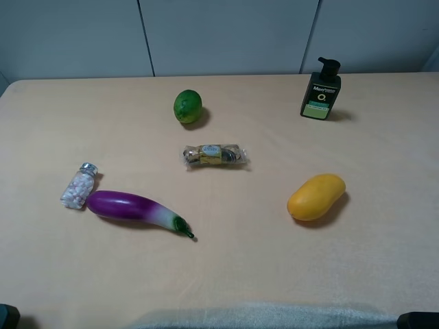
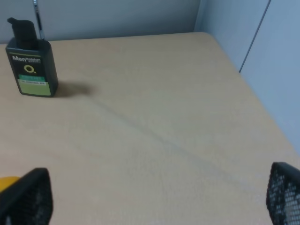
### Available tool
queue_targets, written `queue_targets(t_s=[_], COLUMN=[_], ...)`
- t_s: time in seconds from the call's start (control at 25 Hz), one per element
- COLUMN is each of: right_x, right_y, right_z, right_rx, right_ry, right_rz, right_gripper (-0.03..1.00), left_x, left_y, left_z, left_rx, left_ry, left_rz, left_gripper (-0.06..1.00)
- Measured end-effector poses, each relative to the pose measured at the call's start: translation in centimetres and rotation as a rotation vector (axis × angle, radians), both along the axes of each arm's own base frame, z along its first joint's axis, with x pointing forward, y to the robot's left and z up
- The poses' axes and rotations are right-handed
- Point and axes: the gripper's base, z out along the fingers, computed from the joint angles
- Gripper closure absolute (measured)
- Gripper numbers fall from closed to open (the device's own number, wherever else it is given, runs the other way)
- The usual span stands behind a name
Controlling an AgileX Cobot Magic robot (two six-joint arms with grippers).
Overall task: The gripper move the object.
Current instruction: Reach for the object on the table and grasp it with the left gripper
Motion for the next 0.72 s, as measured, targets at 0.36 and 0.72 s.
queue_targets(t_s=[0.36, 0.72], right_x=[0.00, 0.00], right_y=[0.00, 0.00], right_z=[0.00, 0.00], right_rx=[0.000, 0.000], right_ry=[0.000, 0.000], right_rz=[0.000, 0.000], right_gripper=[0.27, 0.27], left_x=[0.00, 0.00], left_y=[0.00, 0.00], left_z=[0.00, 0.00], left_rx=[0.001, 0.002], left_ry=[0.000, 0.000], left_rz=[0.000, -0.001], left_gripper=[0.18, 0.18])
